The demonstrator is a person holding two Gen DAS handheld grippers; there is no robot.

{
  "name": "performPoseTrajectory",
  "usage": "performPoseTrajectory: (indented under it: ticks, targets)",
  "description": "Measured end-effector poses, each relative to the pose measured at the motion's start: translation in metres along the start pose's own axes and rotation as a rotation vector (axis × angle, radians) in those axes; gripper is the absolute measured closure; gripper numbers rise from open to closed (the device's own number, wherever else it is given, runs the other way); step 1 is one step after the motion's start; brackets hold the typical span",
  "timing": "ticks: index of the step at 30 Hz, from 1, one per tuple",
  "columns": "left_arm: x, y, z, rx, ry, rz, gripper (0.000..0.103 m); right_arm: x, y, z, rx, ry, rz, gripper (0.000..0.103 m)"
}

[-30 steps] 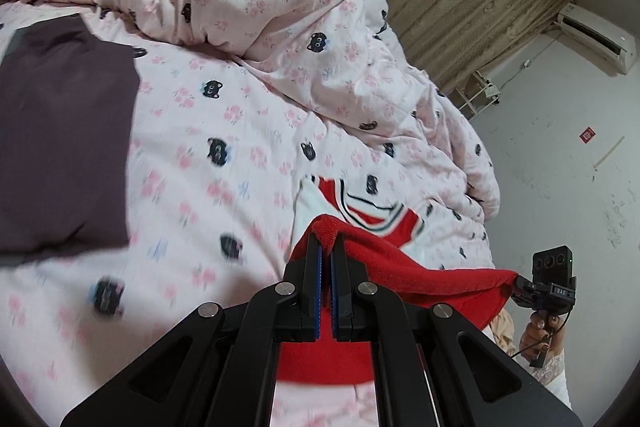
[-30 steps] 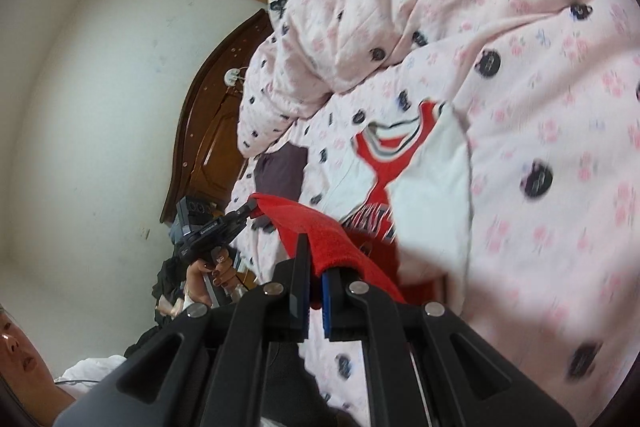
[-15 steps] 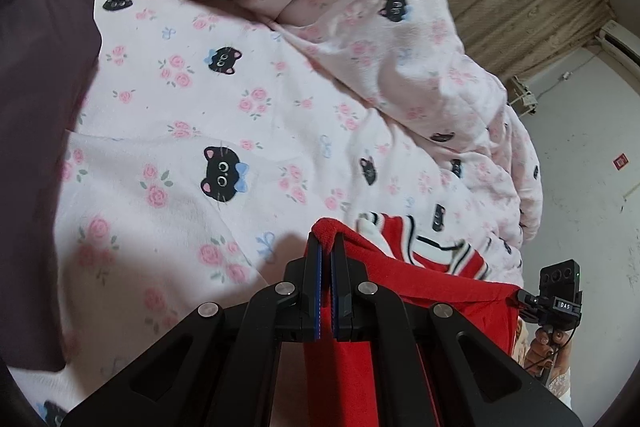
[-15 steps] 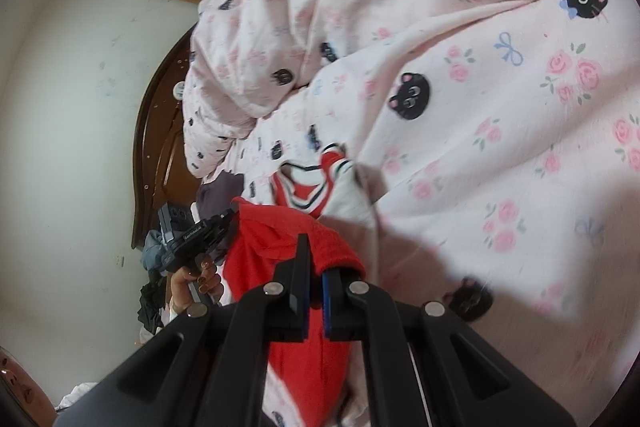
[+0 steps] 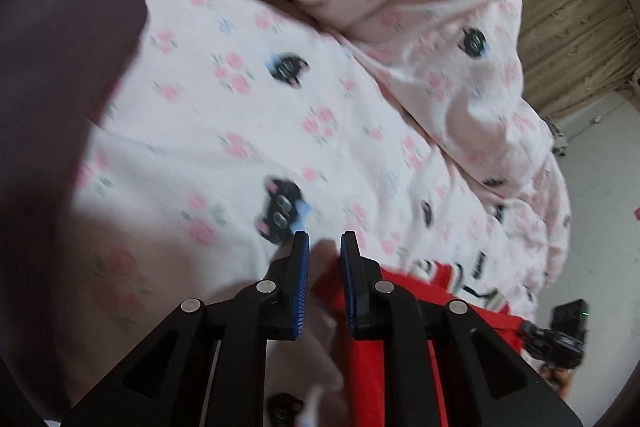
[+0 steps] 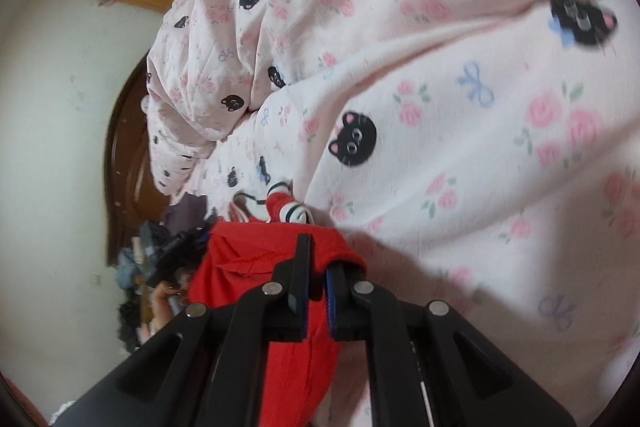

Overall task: Fold clothes
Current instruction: 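Lift the jersey hem with both grippers and fold it toward the collar, then lower the folded hem onto the jersey with both grippers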

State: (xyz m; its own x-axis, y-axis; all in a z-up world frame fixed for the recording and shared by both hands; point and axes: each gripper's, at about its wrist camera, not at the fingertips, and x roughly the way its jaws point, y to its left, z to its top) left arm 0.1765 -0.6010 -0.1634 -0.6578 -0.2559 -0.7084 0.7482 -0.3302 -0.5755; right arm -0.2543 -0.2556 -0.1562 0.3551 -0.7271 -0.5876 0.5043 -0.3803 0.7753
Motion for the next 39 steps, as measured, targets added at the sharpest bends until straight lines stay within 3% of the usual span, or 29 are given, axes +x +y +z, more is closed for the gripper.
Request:
performPoseTrajectory:
  ticks: [1, 3, 4, 5, 9, 11, 15, 18, 22, 29, 35, 39]
  targets:
    - [-0.002, 0.001, 0.001, -0.002, -0.011, 0.007, 0.09, -0.001, 0.002, 0.002, 0.002, -0.008, -0.001, 0.088]
    - [-0.006, 0.005, 0.004, -0.016, -0.021, -0.003, 0.09, -0.004, 0.005, 0.005, 0.005, -0.032, -0.011, 0.064]
    - [-0.007, 0.006, 0.005, -0.024, -0.02, -0.006, 0.09, -0.008, 0.006, 0.006, 0.011, -0.05, -0.022, 0.043]
    - [-0.007, 0.006, 0.006, -0.03, -0.02, -0.005, 0.09, -0.012, 0.006, 0.008, 0.02, -0.066, -0.031, 0.039]
    - [-0.019, -0.002, 0.007, -0.003, -0.043, -0.006, 0.09, -0.024, 0.011, 0.011, 0.005, -0.098, -0.05, 0.039]
    - [-0.028, -0.014, 0.007, 0.038, -0.037, -0.051, 0.09, -0.025, 0.02, 0.008, -0.04, -0.084, -0.06, 0.039]
    - [-0.03, -0.049, -0.003, 0.184, 0.08, -0.126, 0.089, -0.01, 0.054, -0.007, -0.159, 0.013, -0.011, 0.041]
    - [-0.02, -0.067, -0.019, 0.272, 0.16, -0.076, 0.089, 0.005, 0.065, -0.019, -0.187, 0.088, -0.006, 0.042]
    - [-0.007, -0.072, -0.03, 0.285, 0.26, -0.074, 0.089, 0.027, 0.063, -0.029, -0.172, 0.171, -0.003, 0.043]
    - [0.006, -0.07, -0.024, 0.252, 0.245, -0.061, 0.089, 0.055, 0.083, -0.024, -0.187, 0.186, 0.083, 0.043]
    - [0.02, -0.068, -0.022, 0.239, 0.237, -0.033, 0.089, 0.091, 0.102, -0.01, -0.188, 0.219, 0.066, 0.043]
    - [0.017, -0.062, -0.019, 0.202, 0.211, -0.063, 0.089, 0.119, 0.103, -0.004, -0.175, 0.255, 0.004, 0.043]
